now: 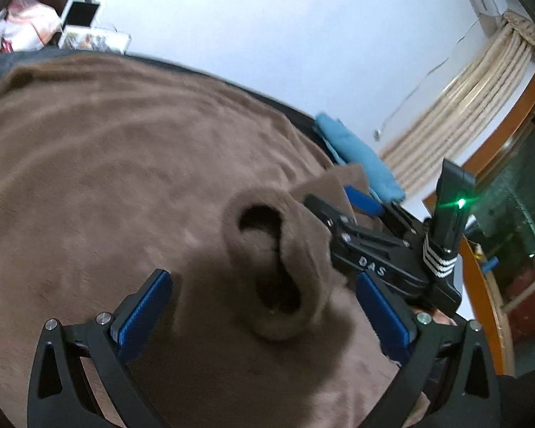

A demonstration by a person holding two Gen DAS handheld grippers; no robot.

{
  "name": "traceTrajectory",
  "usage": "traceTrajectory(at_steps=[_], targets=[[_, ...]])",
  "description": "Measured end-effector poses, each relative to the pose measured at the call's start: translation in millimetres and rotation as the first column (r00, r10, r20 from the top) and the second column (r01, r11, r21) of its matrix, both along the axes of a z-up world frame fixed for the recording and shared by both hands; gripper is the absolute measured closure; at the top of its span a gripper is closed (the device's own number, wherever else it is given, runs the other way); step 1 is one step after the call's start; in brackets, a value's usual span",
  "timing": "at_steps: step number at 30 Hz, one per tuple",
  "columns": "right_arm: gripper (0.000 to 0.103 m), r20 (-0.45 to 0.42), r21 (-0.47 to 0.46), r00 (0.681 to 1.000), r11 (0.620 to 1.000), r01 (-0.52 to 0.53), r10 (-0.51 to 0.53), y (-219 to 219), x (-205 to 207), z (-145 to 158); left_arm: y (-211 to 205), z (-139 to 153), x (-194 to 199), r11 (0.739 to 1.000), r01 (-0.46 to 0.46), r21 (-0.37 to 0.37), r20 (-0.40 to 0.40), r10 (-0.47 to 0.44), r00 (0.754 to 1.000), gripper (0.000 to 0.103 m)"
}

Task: Fold clothes
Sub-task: 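Grasp the folded fleece edge with the left gripper while the right gripper releases it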

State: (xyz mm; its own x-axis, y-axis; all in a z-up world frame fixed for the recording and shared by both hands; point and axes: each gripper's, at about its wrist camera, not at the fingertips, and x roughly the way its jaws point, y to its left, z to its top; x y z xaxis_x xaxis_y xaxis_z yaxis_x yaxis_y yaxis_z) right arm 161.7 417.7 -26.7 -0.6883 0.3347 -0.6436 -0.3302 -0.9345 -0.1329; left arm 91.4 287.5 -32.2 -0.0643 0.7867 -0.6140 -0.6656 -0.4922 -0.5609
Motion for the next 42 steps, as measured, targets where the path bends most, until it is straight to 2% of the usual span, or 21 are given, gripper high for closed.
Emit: traceTrajectory(at_steps=[4, 8, 11, 16, 18, 20, 21, 23, 24, 26, 29, 32, 34, 37, 42], targets=[[0.028, -0.022, -0.035, 1.0, 0.999, 0.001, -0.002, 5.0, 4.0, 1.9, 16.5, 1.5, 6.9, 0.996, 0.064, -0.055, 0.016, -0.063, 0.998, 0.0], [0.028, -0.069, -0.117, 0.997, 0.993, 0.032, -0.041, 18.4, 12.1, 7.0, 30.6, -1.8, 11.2, 0.989, 0.111, -0.103, 0.042, -0.107, 0.993, 0.0], [0.028, -0.103, -0.179, 0.991, 0.982, 0.064, -0.084, 30.0, 19.1, 10.8, 41.3, -5.9, 5.6, 0.988, 0.108, -0.11, 0.077, -0.1, 0.992, 0.0], [0.028, -0.175, -0.173, 0.976, 0.98, 0.1, -0.131, 34.2, 31.4, 23.6, 49.1, -8.9, -8.5, 0.995, 0.067, -0.08, 0.157, -0.053, 0.986, 0.001], [0.028, -0.212, -0.18, 0.966, 0.978, 0.109, -0.147, 36.2, 37.8, 29.7, 51.3, -7.5, -11.6, 0.996, 0.055, -0.064, 0.178, -0.043, 0.983, 0.01], [0.028, -0.247, -0.189, 0.954, 0.974, 0.125, -0.171, 39.7, 44.8, 35.5, 54.0, -4.7, -13.3, 0.995, 0.047, -0.083, 0.167, -0.033, 0.985, 0.045], [0.028, -0.266, -0.198, 0.945, 0.97, 0.138, -0.189, 42.8, 49.3, 38.4, 53.4, -3.4, -14.7, 0.995, 0.038, -0.095, 0.16, -0.023, 0.987, 0.054], [0.028, -0.3, -0.222, 0.927, 0.961, 0.163, -0.226, 49.6, 58.3, 43.7, 47.9, 2.1, -19.0, 0.995, 0.014, -0.096, 0.152, 0.001, 0.988, 0.082], [0.028, -0.312, -0.236, 0.918, 0.956, 0.175, -0.245, 53.9, 62.4, 45.5, 43.0, 6.3, -21.9, 0.996, -0.002, -0.085, 0.151, 0.014, 0.988, 0.086], [0.028, -0.331, -0.257, 0.901, 0.946, 0.199, -0.28, 61.6, 69.9, 48.6, 30.6, 21.1, -28.8, 0.998, -0.045, -0.047, 0.132, 0.05, 0.99, 0.089], [0.028, -0.343, -0.273, 0.885, 0.935, 0.225, -0.313, 70.1, 77.8, 52.1, 3.3, 54.5, -40.9, 0.991, -0.117, 0.057, 0.085, 0.112, 0.99, 0.089], [0.028, -0.344, -0.288, 0.876, 0.926, 0.244, -0.338, 75.7, 81.9, 52.3, -30.9, 83.5, -53.7, 0.968, -0.199, 0.155, 0.052, 0.193, 0.98, 0.089], [0.028, -0.341, -0.291, 0.873, 0.923, 0.253, -0.347, 78.0, 82.9, 52.4, -51.9, 90.3, -64.3, 0.947, -0.258, 0.189, 0.053, 0.253, 0.966, 0.089], [0.028, -0.336, -0.284, 0.874, 0.923, 0.26, -0.35, 79.2, 82.6, 51.8, -77.9, 80.3, -82.3, 0.924, -0.346, 0.161, 0.086, 0.336, 0.938, 0.089], [0.028, -0.314, -0.271, 0.883, 0.925, 0.268, -0.348, 79.6, 78.1, 47.9, -112.0, 44.0, -103.6, 0.887, -0.456, 0.069, 0.113, 0.447, 0.887, 0.089]])
